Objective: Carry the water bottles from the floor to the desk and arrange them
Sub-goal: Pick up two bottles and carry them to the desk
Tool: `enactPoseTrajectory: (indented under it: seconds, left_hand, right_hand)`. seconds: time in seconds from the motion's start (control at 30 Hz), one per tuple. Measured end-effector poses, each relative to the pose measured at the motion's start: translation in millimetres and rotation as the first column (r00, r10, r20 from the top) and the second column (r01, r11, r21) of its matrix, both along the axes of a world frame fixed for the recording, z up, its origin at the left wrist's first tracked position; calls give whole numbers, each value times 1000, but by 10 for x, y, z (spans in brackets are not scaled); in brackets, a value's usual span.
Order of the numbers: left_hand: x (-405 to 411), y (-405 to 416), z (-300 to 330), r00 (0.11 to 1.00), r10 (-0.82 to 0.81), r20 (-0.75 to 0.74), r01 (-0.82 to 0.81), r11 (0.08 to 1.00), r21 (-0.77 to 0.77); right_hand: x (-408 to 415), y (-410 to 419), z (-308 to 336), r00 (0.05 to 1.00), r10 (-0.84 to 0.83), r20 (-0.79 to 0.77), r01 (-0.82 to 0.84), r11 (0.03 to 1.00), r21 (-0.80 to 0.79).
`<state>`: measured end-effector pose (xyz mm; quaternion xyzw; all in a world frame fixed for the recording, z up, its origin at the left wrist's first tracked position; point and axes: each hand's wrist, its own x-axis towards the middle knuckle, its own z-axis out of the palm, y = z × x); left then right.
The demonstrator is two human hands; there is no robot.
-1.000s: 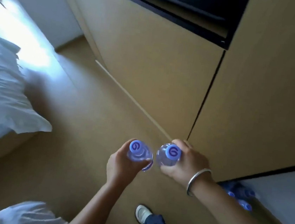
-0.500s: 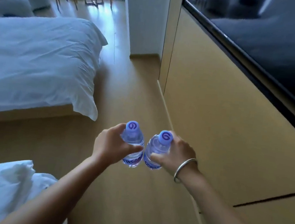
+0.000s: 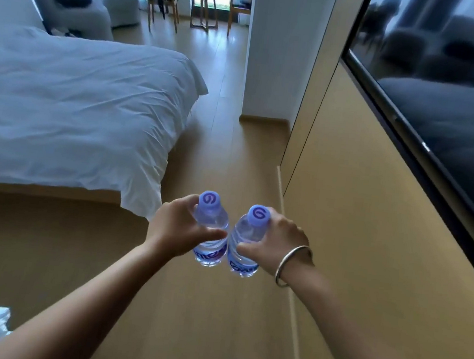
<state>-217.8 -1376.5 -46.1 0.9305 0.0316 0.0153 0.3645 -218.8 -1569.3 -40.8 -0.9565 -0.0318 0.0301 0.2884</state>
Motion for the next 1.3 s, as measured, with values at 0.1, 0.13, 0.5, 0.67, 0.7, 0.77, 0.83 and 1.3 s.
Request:
enactPoseTrajectory:
  seconds: [0.1,0.13,0.5,0.67,0.7,0.77,0.83,1.3]
  left_hand:
    - [428,-55,86,997,60,52,-59,998,-23]
    - [555,-71,115,995,80,67,-78,996,-34]
    - [1910,-2,193,991,125,51,-122,991,-55]
    - [2731,221,145,995,88,56,-87,996,-13]
    - [2926,288,149,995,83,56,-83,997,-9]
    - [3334,436,178,996,63,57,-64,998,3]
    - [3754,595,234,996,42,84,-46,998,50]
    - [6027,1207,425,989,11,147,-22,997,79]
  right_hand:
    - [508,-91,89,999,38,22,-38,999,10]
    - [661,-110,118,998,48,32,-49,999,16]
    - [2138,-18,281,986,156,54,-157,987,25]
    - [2957,200,267,989,139,57,-139,990,-1]
    - [3135,259,272,989,138,59,-137,990,-8]
    - [3498,392,297,989,130,66,-129,991,-19]
    - [3876,534,334,992,109,67,-108,994,-20]
    - [6103,1026,494,992,52,116,-53,999,6]
